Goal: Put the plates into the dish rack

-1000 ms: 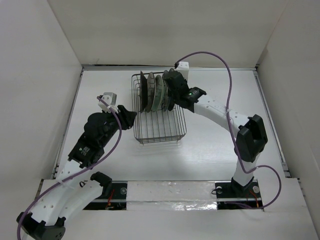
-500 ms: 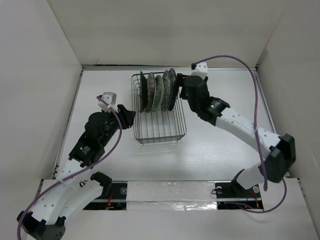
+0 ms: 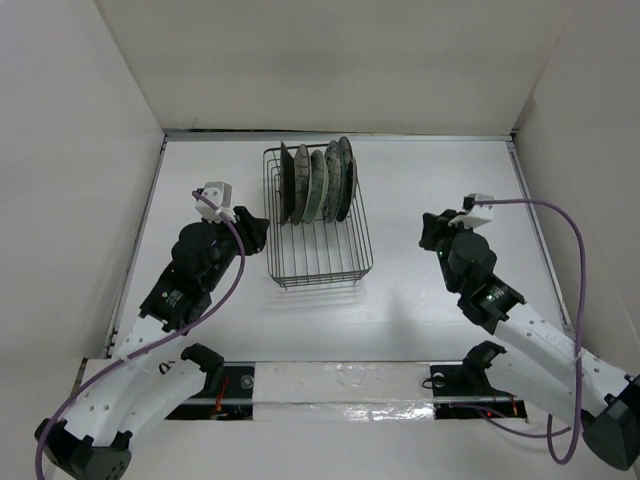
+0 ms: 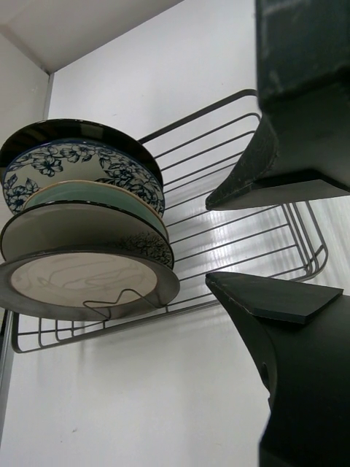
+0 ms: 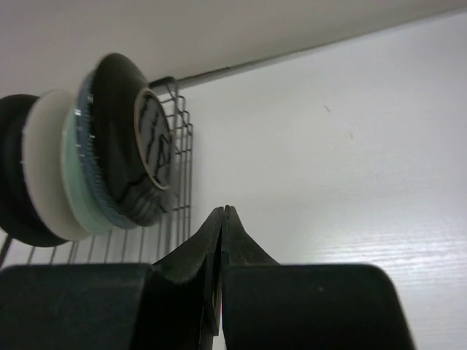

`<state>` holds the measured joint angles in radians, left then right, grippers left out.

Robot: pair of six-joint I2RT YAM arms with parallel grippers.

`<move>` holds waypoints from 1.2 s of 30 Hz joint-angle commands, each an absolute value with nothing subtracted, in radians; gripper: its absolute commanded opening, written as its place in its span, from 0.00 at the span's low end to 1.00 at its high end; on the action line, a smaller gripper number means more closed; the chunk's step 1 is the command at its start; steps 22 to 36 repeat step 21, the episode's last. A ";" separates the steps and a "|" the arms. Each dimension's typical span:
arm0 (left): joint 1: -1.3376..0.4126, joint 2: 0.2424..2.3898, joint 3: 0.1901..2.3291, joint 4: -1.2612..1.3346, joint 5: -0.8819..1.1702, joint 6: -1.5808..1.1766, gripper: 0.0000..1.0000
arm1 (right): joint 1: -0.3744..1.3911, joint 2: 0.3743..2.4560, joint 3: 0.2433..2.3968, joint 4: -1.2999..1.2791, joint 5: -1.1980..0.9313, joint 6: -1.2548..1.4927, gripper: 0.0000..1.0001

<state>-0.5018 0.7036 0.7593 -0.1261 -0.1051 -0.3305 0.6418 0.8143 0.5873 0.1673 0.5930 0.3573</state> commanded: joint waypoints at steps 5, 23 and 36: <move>-0.499 0.672 0.727 -0.043 -0.190 -0.318 0.37 | 0.483 0.742 0.471 0.230 0.440 0.452 0.40; -0.499 0.678 0.721 -0.028 -0.138 -0.313 0.37 | 0.410 0.788 0.479 0.199 0.331 0.456 0.47; -0.499 0.678 0.721 -0.028 -0.138 -0.313 0.37 | 0.410 0.788 0.479 0.199 0.331 0.456 0.47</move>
